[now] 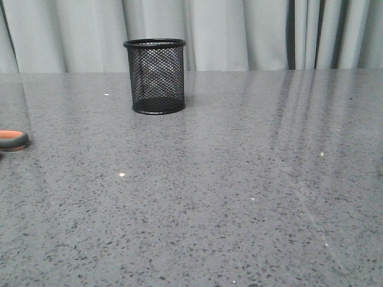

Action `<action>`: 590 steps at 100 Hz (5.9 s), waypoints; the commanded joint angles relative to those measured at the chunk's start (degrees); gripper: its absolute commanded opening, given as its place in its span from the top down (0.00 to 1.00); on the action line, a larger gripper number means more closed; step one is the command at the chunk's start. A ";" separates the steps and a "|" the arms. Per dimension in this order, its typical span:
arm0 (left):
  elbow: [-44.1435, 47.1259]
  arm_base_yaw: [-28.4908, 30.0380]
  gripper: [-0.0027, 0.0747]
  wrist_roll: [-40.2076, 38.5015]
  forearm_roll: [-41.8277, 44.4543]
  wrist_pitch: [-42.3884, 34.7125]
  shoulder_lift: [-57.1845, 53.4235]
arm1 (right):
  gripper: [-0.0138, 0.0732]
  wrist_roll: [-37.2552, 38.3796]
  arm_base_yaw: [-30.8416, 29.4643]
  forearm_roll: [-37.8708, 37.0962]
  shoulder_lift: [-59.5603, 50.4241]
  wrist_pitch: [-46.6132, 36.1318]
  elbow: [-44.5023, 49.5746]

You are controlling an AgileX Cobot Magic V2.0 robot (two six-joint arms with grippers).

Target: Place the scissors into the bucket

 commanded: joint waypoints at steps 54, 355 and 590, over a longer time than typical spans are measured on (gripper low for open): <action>2.29 0.09 0.99 -0.10 -0.49 -4.64 -1.48 | 0.90 -0.19 -0.34 -0.70 -1.35 -4.12 0.32; -53.23 0.09 0.51 16.21 -18.50 44.26 49.09 | 0.33 -8.58 -0.34 22.61 51.30 32.73 -53.09; -72.28 0.09 0.43 82.76 -10.86 65.66 90.25 | 0.33 -10.32 8.16 22.34 51.30 32.08 -53.09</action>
